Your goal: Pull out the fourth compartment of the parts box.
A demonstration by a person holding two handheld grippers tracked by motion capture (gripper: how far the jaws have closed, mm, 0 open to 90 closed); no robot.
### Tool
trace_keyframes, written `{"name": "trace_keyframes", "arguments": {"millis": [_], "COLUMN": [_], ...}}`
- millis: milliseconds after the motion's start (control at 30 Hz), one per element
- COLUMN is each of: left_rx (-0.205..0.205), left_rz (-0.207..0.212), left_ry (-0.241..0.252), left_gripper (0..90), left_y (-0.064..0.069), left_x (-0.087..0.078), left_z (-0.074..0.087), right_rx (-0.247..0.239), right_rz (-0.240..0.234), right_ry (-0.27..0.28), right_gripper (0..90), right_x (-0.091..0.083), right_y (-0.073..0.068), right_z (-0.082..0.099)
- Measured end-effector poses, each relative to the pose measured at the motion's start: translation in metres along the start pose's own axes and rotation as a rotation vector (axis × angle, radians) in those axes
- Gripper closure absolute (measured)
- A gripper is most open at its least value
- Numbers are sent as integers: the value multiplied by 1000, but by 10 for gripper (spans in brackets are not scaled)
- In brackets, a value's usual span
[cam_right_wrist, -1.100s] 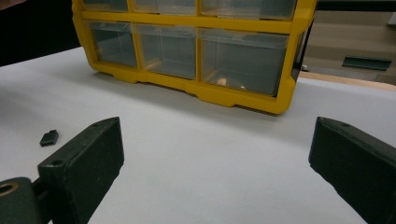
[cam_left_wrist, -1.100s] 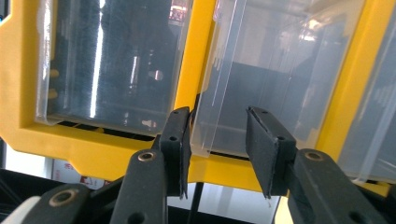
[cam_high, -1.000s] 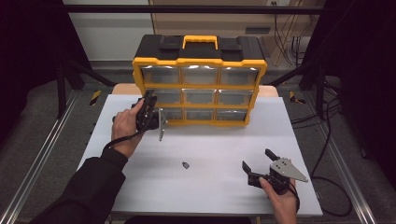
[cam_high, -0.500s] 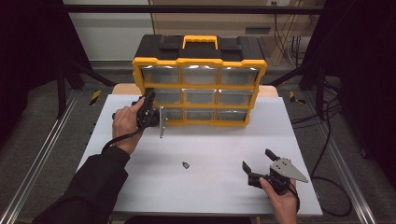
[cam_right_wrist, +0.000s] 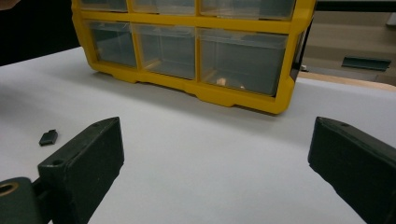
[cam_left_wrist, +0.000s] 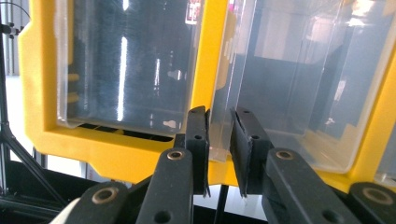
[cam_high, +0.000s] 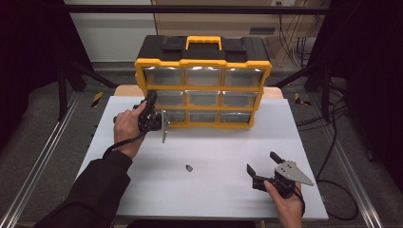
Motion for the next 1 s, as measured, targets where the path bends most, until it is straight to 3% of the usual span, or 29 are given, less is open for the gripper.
{"name": "trace_keyframes", "arguments": {"millis": [1000], "left_rx": [-34], "left_rz": [14], "left_ry": [10], "left_gripper": [766], "left_y": [-2], "left_x": [-26], "left_z": [-1], "right_rx": [-11], "right_rz": [0], "right_ry": [-14], "right_gripper": [33], "right_x": [1], "right_y": [-1], "right_z": [1]}}
Point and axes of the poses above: each handheld gripper's, and its own axes: x roughly forward along the jaws, z roughly out of its underside, y roughly to its right, the point moved 3 cm from there along x, roughly forward along the jaws, and after that the axes turned 2 degrees about x, right-handed, at the moved point
